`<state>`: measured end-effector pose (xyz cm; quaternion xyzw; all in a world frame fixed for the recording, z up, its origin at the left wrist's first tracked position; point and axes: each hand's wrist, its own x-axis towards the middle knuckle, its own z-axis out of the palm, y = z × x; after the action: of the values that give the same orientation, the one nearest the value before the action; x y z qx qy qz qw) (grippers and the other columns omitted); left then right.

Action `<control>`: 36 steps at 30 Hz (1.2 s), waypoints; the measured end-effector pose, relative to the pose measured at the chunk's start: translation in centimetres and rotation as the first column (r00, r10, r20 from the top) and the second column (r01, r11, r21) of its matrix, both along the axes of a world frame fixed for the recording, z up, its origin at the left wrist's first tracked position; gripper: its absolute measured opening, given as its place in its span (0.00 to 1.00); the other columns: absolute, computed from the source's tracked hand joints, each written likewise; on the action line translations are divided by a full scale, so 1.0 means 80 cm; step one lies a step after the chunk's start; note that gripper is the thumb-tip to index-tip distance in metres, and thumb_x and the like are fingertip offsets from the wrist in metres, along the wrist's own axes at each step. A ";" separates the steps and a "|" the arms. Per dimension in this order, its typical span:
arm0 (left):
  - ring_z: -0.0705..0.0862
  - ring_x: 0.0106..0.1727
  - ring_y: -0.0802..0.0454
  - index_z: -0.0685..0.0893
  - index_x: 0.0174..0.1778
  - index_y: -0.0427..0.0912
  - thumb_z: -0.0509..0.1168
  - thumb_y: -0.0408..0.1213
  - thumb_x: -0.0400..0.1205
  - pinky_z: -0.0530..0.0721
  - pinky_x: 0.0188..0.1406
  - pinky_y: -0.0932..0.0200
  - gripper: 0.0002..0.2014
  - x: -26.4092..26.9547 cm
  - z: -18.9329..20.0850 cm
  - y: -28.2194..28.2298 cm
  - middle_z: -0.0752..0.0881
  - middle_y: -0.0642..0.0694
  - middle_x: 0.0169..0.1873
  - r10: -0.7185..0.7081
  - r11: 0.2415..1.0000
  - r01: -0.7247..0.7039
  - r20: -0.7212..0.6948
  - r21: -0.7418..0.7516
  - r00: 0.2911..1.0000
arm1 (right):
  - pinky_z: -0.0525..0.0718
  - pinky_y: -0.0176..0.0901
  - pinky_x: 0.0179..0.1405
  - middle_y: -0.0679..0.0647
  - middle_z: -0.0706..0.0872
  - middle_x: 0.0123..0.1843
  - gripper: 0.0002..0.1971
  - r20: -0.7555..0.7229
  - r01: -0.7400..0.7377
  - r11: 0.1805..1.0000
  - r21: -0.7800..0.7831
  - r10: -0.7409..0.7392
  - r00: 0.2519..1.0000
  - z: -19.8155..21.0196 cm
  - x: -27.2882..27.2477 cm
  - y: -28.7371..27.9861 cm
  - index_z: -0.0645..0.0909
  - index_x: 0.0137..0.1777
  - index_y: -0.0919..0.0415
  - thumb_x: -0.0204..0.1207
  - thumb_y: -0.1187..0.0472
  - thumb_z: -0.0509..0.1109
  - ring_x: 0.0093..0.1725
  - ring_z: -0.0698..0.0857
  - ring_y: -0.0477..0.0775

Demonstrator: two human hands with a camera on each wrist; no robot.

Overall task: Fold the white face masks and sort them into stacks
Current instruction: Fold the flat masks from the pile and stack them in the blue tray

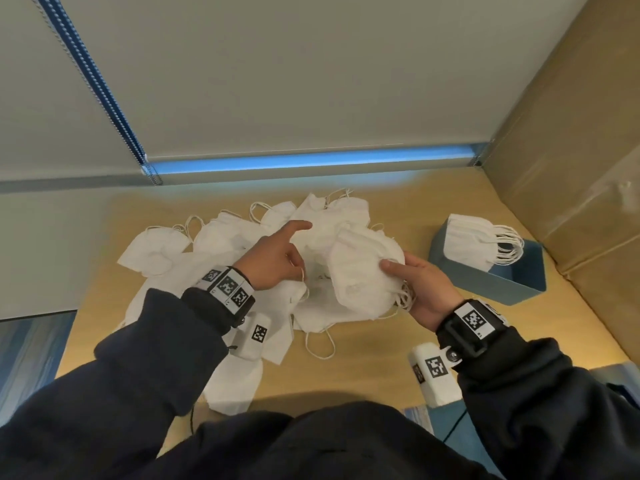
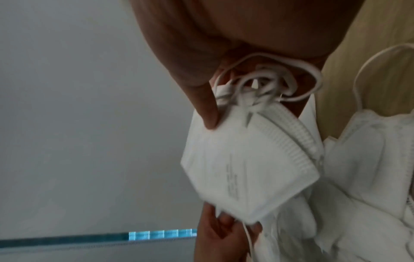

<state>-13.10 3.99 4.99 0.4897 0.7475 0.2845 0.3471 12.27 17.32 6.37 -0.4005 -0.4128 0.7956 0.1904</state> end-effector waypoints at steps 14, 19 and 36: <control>0.90 0.51 0.52 0.71 0.79 0.64 0.76 0.35 0.80 0.90 0.52 0.51 0.35 0.092 0.065 0.091 0.88 0.48 0.50 -0.141 0.975 0.095 0.231 0.200 0.963 | 0.93 0.53 0.47 0.69 0.89 0.63 0.24 -0.113 -0.132 0.991 0.032 0.135 0.984 0.020 0.038 0.032 0.82 0.67 0.70 0.70 0.79 0.73 0.55 0.92 0.65; 0.78 0.25 0.60 0.80 0.73 0.50 0.79 0.31 0.77 0.75 0.33 0.67 0.29 0.092 0.065 0.111 0.79 0.58 0.21 -0.111 0.987 0.080 0.228 0.139 0.967 | 0.89 0.45 0.38 0.68 0.91 0.47 0.11 0.173 -0.322 0.942 0.096 0.302 0.937 0.005 0.076 0.062 0.89 0.56 0.74 0.74 0.77 0.74 0.38 0.89 0.57; 0.91 0.50 0.47 0.73 0.75 0.69 0.72 0.22 0.78 0.92 0.50 0.46 0.39 0.144 0.030 0.137 0.83 0.53 0.65 -0.183 0.979 0.158 0.213 0.132 0.960 | 0.74 0.37 0.28 0.55 0.84 0.34 0.12 0.354 -0.300 0.888 0.348 0.172 0.919 -0.019 0.113 0.145 0.89 0.53 0.69 0.71 0.66 0.83 0.28 0.77 0.46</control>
<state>-1.59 14.98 7.42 0.5359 0.6411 0.3490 0.4242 21.35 28.93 4.87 -0.4207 -0.6359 0.6392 0.0999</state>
